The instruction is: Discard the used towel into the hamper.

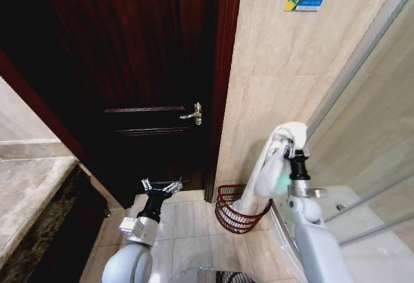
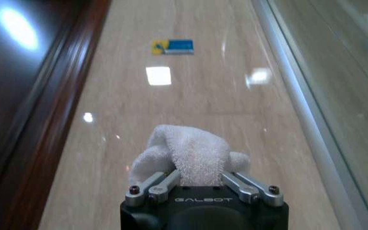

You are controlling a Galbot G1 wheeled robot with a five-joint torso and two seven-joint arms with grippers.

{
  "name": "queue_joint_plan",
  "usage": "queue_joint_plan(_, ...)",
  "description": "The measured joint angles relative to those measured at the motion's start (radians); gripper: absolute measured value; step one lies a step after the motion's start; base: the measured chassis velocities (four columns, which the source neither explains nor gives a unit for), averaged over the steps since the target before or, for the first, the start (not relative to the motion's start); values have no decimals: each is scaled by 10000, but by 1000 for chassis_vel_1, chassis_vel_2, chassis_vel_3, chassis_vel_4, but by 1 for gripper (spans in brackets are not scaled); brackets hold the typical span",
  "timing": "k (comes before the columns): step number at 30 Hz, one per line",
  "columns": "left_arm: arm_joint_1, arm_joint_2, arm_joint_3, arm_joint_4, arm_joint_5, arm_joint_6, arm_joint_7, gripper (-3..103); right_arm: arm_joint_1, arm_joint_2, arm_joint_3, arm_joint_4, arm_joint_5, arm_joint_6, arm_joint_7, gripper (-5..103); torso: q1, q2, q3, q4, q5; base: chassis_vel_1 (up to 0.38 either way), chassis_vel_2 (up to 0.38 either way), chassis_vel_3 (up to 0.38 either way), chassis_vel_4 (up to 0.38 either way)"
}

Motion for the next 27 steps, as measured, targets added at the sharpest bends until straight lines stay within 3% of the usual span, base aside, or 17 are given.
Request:
queue_joint_plan(16, 0, 0, 0, 1, 0, 0, 0, 100, 589, 66, -206, -2698, 461, 249, 108, 11, 0, 0, 0, -1, 3, 0, 0, 0, 0)
queue_joint_plan(27, 0, 0, 0, 0, 0, 0, 0, 100, 919, 291, -355, -4425, 301, 1216, -90, 11, 0, 0, 0, -1, 3, 0, 0, 0, 0)
